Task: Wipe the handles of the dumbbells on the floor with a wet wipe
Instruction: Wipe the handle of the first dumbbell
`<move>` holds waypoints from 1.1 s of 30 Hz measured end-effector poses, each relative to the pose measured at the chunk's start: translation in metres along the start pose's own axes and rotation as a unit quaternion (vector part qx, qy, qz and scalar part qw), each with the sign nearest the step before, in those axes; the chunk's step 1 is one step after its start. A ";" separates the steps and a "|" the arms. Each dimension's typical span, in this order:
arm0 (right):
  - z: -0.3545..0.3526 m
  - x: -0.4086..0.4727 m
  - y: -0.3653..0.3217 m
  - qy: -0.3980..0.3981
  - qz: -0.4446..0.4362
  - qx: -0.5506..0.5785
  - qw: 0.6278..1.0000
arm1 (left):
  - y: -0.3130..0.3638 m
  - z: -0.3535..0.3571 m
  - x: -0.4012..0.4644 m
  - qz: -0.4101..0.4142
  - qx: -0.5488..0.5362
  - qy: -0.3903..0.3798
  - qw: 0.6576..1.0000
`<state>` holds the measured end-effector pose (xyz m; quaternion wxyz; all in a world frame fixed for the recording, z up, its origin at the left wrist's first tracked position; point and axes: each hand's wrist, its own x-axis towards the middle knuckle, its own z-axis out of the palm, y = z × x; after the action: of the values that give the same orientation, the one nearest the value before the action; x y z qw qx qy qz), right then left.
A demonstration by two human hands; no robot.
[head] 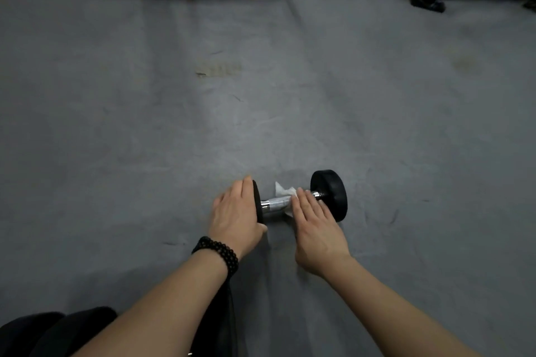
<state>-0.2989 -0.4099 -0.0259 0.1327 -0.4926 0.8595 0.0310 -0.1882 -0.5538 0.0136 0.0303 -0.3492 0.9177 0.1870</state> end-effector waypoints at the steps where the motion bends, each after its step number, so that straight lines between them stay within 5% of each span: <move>1: -0.004 0.002 -0.005 -0.009 0.023 -0.006 1.000 | -0.001 -0.001 0.003 0.004 -0.011 -0.004 1.000; 5: -0.009 0.010 -0.027 -0.020 0.100 0.032 0.994 | -0.008 -0.006 0.012 0.025 -0.009 -0.021 0.999; 12: 0.005 0.021 -0.019 0.058 0.096 0.068 0.991 | -0.016 -0.018 0.040 0.003 0.004 -0.116 0.993; 18: 0.016 0.041 -0.053 0.091 -0.027 0.085 0.992 | -0.022 -0.019 0.059 -0.010 -0.039 -0.158 0.987; 24: 0.026 0.046 -0.017 0.136 0.117 0.096 0.979 | -0.025 -0.010 0.067 -0.009 -0.085 -0.029 0.996; 27: 0.032 0.049 -0.046 0.127 0.000 0.135 0.983 | -0.021 0.000 0.061 0.008 -0.057 0.064 0.996; 29: 0.037 0.053 -0.045 0.123 -0.045 0.096 0.987 | -0.022 0.003 0.061 0.015 -0.046 0.072 0.996; 33: 0.030 0.058 -0.026 0.159 0.118 0.124 0.972 | -0.029 0.001 0.065 0.026 -0.012 -0.019 0.999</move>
<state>-0.2985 -0.4661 -0.0681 0.0493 -0.3663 0.9187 -0.1392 -0.2179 -0.6144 -0.0088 0.0386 -0.3218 0.9234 0.2059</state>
